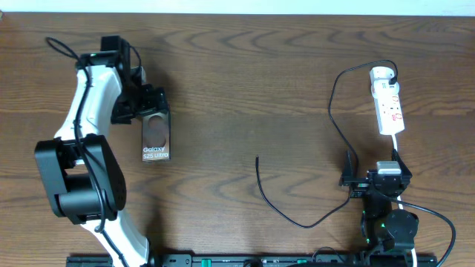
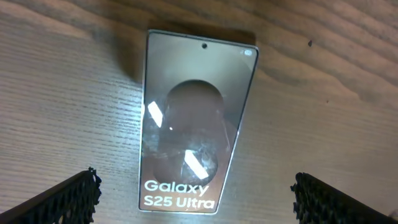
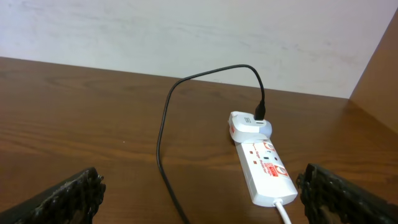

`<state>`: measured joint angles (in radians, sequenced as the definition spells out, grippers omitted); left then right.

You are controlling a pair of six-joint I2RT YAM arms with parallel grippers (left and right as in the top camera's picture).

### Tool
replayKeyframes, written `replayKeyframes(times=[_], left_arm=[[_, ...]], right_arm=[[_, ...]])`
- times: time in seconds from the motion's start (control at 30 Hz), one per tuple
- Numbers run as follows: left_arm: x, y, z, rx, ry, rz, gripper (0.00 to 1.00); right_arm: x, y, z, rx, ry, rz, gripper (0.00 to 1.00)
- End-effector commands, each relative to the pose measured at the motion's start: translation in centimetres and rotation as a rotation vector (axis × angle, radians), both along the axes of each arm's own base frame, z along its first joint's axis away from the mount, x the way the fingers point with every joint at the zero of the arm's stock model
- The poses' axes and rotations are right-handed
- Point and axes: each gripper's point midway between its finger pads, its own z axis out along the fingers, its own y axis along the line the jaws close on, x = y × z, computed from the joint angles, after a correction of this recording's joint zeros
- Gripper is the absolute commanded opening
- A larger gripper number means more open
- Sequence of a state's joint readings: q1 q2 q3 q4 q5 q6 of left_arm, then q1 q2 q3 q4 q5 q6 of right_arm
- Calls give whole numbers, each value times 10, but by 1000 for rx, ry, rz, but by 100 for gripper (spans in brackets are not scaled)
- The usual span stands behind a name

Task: Plug charger to phone and switch on socket
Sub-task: 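Move the left gripper forward over the silver Galaxy phone, then lower the left gripper and close it on the phone's top edge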

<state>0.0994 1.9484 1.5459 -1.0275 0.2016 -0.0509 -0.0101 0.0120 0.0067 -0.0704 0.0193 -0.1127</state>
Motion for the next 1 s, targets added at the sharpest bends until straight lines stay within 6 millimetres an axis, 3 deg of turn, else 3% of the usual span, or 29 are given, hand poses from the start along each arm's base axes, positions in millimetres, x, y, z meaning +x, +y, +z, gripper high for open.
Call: replayKeyframes(times=[0.0, 0.2, 0.47, 0.97], left_arm=[[-6, -10, -2, -34, 15, -54, 98], [-22, 0, -17, 33, 72, -57, 98], [-38, -2, -37, 27, 110, -95, 98], [-21, -1, -50, 40, 19, -121, 98]], right_arm=[[0, -3, 0, 10, -1, -15, 99], [0, -3, 0, 10, -1, -15, 99], [0, -3, 0, 10, -1, -15, 99], [0, -3, 0, 10, -1, -15, 99]])
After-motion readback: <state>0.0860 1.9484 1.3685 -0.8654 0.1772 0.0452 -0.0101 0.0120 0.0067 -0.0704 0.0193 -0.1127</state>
